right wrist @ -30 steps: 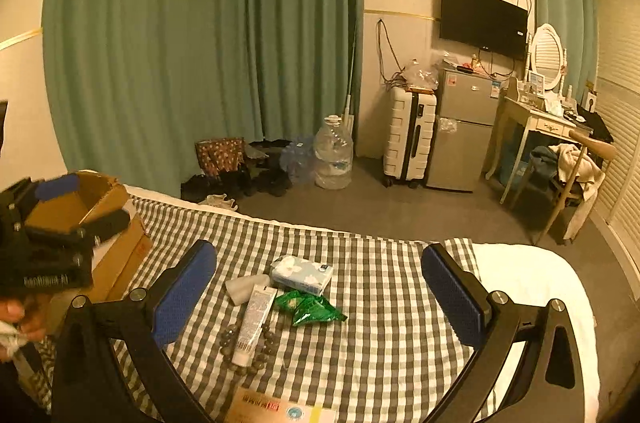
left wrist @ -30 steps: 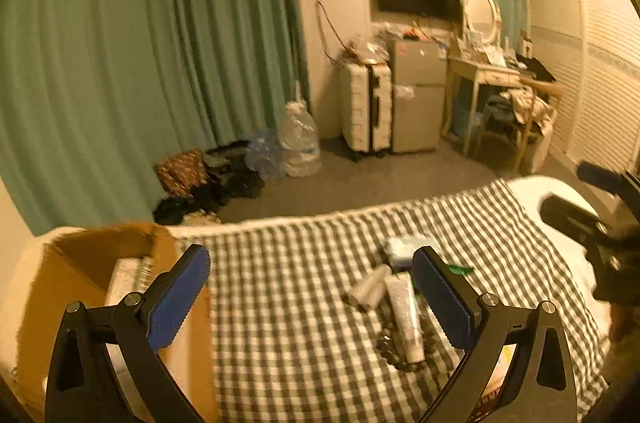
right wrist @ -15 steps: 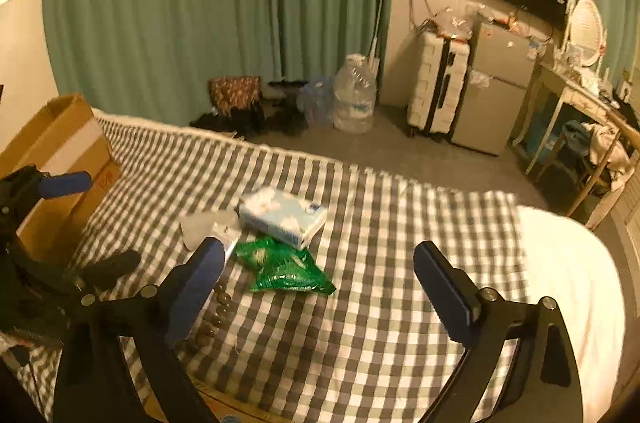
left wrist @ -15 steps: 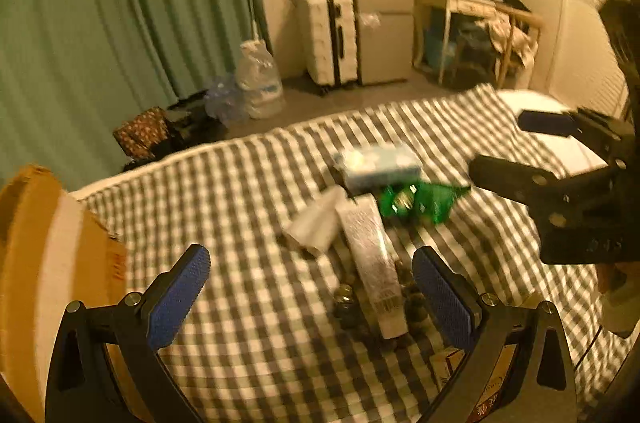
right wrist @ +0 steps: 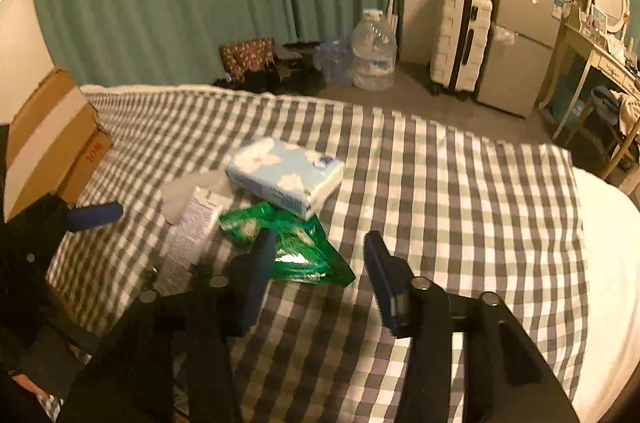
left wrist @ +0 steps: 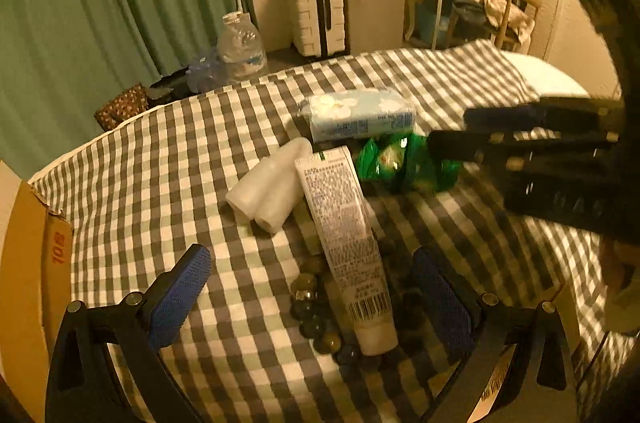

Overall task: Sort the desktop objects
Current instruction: 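Grasp the green snack bag with the right tool while the left tool grasps the white tube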

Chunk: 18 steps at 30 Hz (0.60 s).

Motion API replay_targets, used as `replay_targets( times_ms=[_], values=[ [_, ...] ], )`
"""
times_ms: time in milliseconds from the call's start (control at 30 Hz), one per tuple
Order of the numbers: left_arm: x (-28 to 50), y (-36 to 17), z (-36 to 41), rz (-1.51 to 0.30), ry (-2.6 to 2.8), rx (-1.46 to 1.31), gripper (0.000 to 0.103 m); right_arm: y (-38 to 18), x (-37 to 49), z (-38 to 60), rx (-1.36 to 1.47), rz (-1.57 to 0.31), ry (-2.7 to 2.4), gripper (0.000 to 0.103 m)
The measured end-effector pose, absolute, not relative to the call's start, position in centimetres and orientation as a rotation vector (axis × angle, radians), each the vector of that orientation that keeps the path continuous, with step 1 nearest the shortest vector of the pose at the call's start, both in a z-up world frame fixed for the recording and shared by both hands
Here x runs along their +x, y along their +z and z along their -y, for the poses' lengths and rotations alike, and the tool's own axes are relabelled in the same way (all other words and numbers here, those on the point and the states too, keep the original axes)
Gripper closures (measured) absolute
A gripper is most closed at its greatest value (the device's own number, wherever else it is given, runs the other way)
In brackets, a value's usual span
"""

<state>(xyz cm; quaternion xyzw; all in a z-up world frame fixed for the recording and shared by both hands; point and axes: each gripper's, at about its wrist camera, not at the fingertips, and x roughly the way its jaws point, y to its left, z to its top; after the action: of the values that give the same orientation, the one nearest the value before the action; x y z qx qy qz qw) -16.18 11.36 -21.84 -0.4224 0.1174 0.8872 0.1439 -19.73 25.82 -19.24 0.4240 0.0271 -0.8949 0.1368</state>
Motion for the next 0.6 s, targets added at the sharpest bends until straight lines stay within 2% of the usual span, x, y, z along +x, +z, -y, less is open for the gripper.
replay_targets(
  times_ms=[133, 167, 267, 333, 400, 433, 467, 500, 567, 600],
  values=[
    [-16.6, -23.5, -11.2, -0.401, 2.574, -1.232, 0.000, -19.8, -20.0, -25.6, 1.227, -0.052, -2.557, 0.058],
    [-16.7, -24.1, -11.0, -0.405, 2.571, -1.254, 0.003, -20.0, -20.0, -25.5, 1.227, -0.053, -2.553, 0.058],
    [-17.1, -24.6, -10.2, -0.295, 2.544, -1.270, 0.006, -20.5, -20.1, -25.2, 1.223, -0.034, -2.530, 0.058],
    [-17.2, -24.4, -10.3, -0.284, 2.541, -1.265, 0.013, -20.7, -20.1, -24.9, 1.217, -0.037, -2.521, 0.056],
    [-17.0, -24.2, -10.5, -0.286, 2.537, -1.253, 0.035, -20.9, -20.2, -24.7, 1.207, -0.044, -2.520, 0.054],
    [-16.9, -23.9, -10.6, -0.280, 2.522, -1.248, 0.043, -21.0, -20.3, -24.6, 1.208, -0.045, -2.514, 0.054],
    [-16.8, -23.9, -10.7, -0.275, 2.505, -1.249, 0.060, -21.1, -20.4, -24.5, 1.210, -0.045, -2.507, 0.054],
    [-16.7, -23.7, -10.8, -0.270, 2.484, -1.253, 0.072, -21.2, -20.4, -24.4, 1.212, -0.043, -2.497, 0.054],
    [-16.7, -23.4, -11.0, -0.277, 2.482, -1.253, 0.079, -21.4, -20.3, -24.0, 1.216, -0.043, -2.483, 0.054],
    [-16.6, -23.2, -10.9, -0.277, 2.486, -1.252, 0.079, -21.5, -20.2, -23.7, 1.216, -0.051, -2.477, 0.054]
  ],
)
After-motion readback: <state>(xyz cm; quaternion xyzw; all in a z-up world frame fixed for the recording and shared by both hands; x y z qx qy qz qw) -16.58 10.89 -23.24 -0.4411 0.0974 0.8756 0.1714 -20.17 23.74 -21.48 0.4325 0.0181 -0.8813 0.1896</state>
